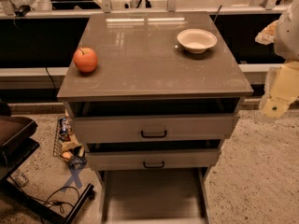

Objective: Place apple into bottom drawer

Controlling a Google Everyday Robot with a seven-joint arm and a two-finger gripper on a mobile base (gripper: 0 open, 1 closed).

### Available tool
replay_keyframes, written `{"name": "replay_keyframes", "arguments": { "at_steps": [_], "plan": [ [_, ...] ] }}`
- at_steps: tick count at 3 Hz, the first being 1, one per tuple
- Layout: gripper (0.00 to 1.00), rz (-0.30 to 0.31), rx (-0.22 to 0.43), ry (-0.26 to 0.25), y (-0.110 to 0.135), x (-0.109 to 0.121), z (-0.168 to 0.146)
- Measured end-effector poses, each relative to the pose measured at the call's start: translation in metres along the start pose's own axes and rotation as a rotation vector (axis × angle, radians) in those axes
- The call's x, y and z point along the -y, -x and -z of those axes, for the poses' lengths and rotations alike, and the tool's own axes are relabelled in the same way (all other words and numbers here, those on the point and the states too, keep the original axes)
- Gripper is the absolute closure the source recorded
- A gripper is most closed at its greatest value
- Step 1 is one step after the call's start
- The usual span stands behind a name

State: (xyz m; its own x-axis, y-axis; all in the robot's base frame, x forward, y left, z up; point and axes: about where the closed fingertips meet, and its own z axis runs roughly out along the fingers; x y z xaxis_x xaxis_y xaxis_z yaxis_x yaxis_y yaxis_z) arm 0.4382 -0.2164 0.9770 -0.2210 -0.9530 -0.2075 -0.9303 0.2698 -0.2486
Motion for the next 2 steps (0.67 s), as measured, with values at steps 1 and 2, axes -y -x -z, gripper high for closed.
{"name": "replay_keyframes", "arguments": {
  "at_steps": [1,2],
  "plan": [
    [0.0,0.0,0.0,0.0,0.0,0.0,0.0],
    [0.0,-0.02,0.069,-0.051,0.022,0.019,-0.002]
  ]
}}
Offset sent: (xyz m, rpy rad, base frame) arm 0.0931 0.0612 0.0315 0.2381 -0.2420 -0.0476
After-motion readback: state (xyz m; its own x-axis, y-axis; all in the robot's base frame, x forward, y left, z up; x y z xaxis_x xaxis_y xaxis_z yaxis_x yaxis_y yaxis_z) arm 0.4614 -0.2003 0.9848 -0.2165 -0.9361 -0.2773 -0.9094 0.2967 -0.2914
